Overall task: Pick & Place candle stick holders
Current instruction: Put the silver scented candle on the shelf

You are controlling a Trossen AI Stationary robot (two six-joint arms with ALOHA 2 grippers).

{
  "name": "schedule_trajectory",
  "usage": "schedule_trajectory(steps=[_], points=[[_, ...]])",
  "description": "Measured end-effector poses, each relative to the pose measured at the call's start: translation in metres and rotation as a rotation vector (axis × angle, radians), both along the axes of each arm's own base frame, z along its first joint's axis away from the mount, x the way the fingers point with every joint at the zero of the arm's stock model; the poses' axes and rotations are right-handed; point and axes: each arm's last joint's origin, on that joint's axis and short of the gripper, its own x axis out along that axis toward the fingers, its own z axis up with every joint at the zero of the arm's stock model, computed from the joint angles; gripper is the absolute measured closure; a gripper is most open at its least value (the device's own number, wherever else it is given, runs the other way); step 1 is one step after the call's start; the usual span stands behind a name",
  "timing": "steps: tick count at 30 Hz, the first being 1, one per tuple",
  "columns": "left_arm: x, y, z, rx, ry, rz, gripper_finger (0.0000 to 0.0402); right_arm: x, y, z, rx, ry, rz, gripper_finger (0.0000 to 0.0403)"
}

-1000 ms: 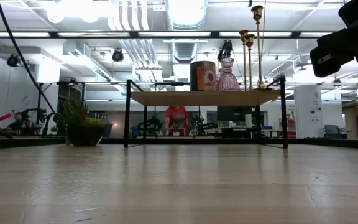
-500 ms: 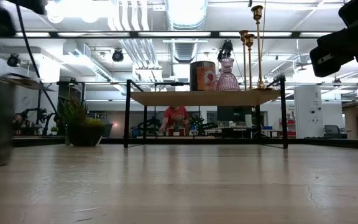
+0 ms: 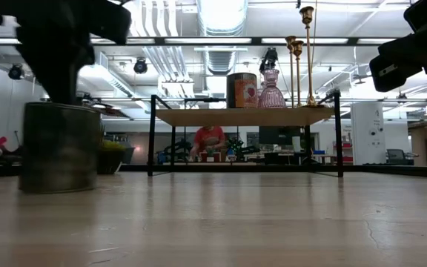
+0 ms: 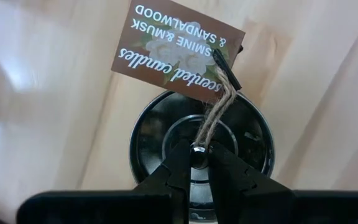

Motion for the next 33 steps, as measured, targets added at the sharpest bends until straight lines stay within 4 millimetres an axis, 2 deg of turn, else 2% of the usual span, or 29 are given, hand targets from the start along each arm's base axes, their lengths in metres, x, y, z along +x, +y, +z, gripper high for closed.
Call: schedule_trajectory(steps=[12, 25, 29, 33], points=[[0.034, 0.046, 0.003, -0.008, -0.123, -0.087, 0.0364, 0.0, 0.0, 0.0, 0.0, 0.0, 0.0, 0.0394], [0.048, 0.105, 0.004, -0.064, -0.156, -0.03, 0.0365, 0.0, 0.0, 0.0, 0.0, 0.0, 0.0, 0.0394], [0.051, 0.116, 0.011, -0.083, -0.173, -0.027, 0.0365, 0.0, 0.0, 0.0, 0.0, 0.0, 0.0, 0.0394], [0.058, 0.121, 0.028, -0.086, -0.229, -0.038, 0.0365, 0.0, 0.0, 0.0, 0.0, 0.0, 0.0, 0.0394]])
